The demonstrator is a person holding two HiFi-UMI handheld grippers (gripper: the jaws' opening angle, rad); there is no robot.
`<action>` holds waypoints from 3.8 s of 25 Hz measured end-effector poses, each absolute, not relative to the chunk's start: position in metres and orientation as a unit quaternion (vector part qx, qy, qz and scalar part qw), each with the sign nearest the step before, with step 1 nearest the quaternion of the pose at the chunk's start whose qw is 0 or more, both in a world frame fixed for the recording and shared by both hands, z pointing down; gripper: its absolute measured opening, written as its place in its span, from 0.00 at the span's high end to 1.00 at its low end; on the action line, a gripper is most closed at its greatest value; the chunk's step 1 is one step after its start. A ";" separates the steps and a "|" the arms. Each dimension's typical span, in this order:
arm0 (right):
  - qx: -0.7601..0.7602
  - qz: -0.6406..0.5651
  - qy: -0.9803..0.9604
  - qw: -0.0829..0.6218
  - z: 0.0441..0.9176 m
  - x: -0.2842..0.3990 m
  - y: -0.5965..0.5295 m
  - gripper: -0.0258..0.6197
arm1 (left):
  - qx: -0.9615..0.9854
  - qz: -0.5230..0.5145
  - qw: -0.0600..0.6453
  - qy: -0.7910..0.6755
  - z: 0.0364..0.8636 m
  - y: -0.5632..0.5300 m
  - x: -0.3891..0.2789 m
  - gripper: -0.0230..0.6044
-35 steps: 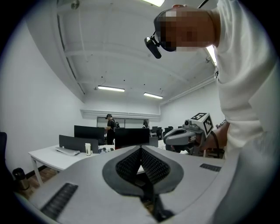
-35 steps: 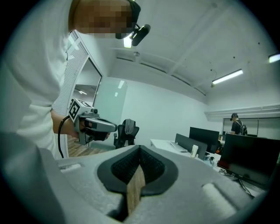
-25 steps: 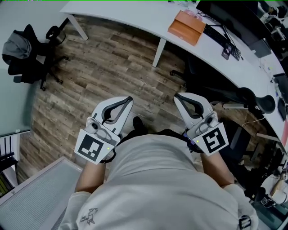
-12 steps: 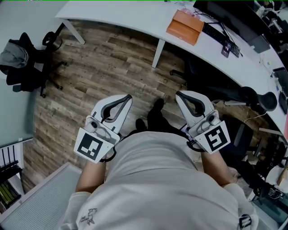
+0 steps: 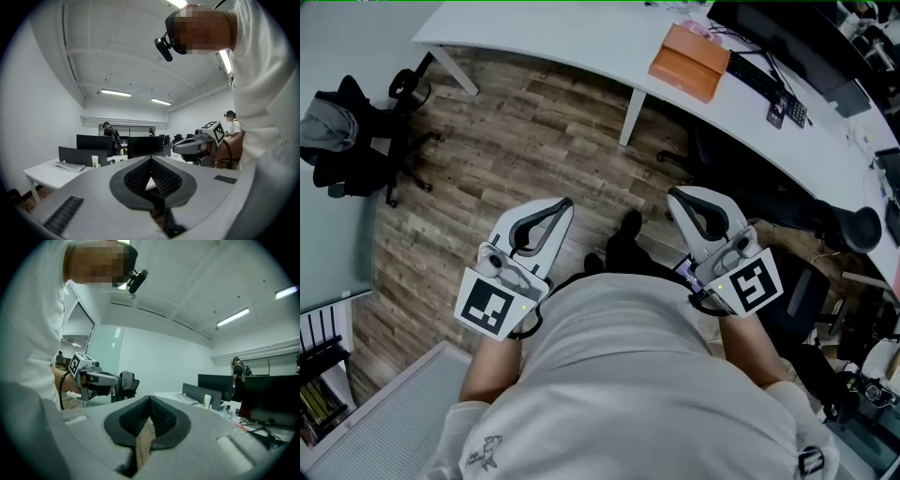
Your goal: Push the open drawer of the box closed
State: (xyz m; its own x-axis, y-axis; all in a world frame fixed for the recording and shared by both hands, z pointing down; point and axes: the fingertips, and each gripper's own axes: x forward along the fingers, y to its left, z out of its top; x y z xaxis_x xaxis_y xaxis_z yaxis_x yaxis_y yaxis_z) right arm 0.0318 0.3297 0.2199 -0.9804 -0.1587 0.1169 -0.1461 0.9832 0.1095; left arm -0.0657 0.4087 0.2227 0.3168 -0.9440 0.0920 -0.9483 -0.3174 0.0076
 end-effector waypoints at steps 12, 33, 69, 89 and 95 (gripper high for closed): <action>0.091 -0.042 -0.993 0.067 0.225 0.035 0.224 0.96 | 0.831 0.033 0.031 -0.554 0.231 0.304 -0.060 0.97; 0.166 -0.009 -0.985 0.052 0.217 0.106 0.074 0.96 | 0.891 0.044 0.016 -0.452 0.224 0.120 0.021 0.97; 0.296 0.031 -0.952 0.067 0.230 0.028 -0.071 0.96 | 0.945 0.046 0.031 -0.323 0.236 -0.052 -0.061 0.97; 0.370 0.067 -0.922 0.092 0.261 -0.070 -0.109 0.96 | 0.971 0.054 0.050 -0.229 0.263 -0.102 -0.151 0.97; 0.376 0.074 -0.918 0.098 0.276 -0.065 -0.121 0.96 | 0.972 0.058 0.062 -0.220 0.276 -0.114 -0.147 0.97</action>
